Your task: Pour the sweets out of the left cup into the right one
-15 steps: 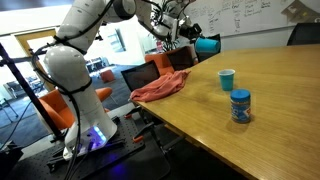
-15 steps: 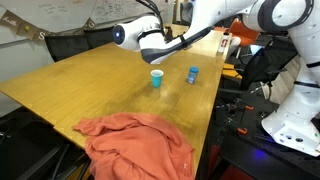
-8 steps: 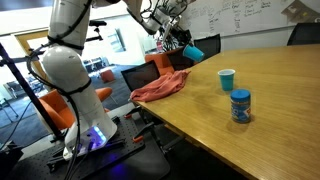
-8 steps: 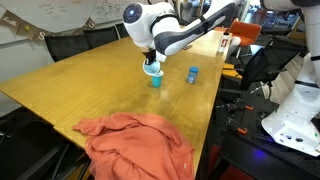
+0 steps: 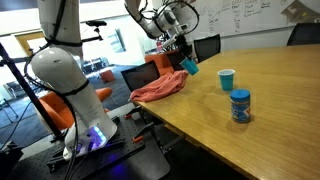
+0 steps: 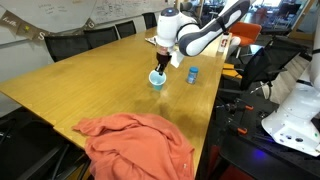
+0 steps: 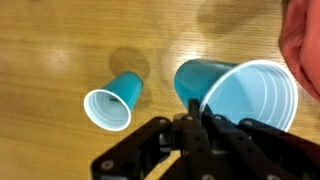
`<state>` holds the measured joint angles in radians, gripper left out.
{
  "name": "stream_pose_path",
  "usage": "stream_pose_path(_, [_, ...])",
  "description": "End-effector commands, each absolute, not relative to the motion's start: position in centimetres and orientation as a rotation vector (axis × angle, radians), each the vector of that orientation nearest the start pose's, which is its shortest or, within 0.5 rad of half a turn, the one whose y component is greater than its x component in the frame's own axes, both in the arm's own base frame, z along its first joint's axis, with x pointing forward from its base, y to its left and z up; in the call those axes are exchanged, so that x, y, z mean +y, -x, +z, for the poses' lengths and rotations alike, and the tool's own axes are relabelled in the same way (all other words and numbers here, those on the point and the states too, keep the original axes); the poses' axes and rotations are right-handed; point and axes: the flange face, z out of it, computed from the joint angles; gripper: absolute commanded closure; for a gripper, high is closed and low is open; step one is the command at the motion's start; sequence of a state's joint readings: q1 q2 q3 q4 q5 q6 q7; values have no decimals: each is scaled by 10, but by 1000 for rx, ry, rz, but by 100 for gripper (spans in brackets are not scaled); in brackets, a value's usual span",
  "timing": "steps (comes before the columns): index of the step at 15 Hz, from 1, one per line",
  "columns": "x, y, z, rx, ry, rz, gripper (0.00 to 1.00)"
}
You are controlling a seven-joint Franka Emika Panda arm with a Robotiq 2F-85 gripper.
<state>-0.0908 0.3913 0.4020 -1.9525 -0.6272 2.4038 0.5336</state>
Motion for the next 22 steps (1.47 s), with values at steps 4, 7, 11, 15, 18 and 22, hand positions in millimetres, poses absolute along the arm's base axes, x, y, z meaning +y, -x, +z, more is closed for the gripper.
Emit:
stream_pose_path(4, [93,-535,266,98,3023,-347,99])
stream_pose_path(7, [80,-527,244,289,2869,-281,99])
stream_pose_path(11, [67,-523,239,533,2804,-193,99])
stream_pose_path(15, [57,-526,223,631,2843,-171,99])
stream_pose_path(18, [57,-528,208,658,2907,-144,99])
stream_pose_path(22, [62,-528,184,652,2982,-92,99])
